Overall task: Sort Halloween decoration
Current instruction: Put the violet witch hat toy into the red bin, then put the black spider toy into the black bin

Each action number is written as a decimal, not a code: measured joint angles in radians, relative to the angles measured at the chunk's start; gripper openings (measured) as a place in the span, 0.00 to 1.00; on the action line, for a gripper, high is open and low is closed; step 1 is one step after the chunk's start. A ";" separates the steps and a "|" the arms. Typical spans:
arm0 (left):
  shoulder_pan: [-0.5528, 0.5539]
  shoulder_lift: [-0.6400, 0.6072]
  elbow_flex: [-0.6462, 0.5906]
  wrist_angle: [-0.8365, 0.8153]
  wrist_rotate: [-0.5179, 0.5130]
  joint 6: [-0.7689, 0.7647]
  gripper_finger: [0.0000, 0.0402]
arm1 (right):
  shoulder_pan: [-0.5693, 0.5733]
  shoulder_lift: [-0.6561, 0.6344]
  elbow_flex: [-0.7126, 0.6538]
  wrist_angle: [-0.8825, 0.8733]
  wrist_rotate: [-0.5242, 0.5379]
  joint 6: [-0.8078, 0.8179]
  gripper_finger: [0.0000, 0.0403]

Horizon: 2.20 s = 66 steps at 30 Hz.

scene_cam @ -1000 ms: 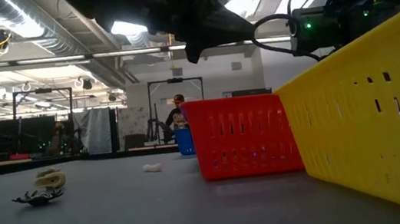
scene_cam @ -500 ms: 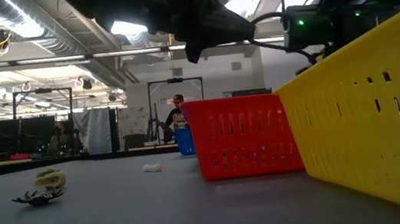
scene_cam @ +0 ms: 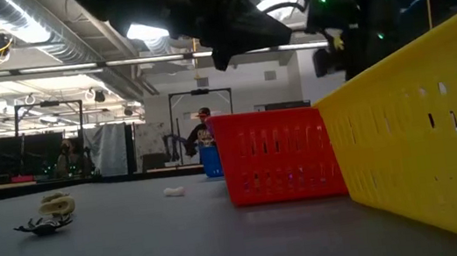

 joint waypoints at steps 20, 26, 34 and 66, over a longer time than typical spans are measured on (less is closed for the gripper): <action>0.029 -0.208 0.001 -0.293 -0.060 0.064 0.09 | 0.163 -0.001 0.104 0.365 -0.231 0.009 0.10; 0.040 -0.309 0.000 -0.385 -0.059 0.064 0.09 | 0.284 -0.002 0.104 0.466 -0.176 0.009 0.10; 0.040 -0.399 0.000 -0.538 -0.060 0.062 0.09 | 0.373 -0.002 0.104 0.480 -0.122 0.009 0.10; 0.017 -0.401 -0.001 -0.810 -0.021 0.058 0.36 | 0.381 -0.002 0.104 0.480 -0.088 0.012 0.41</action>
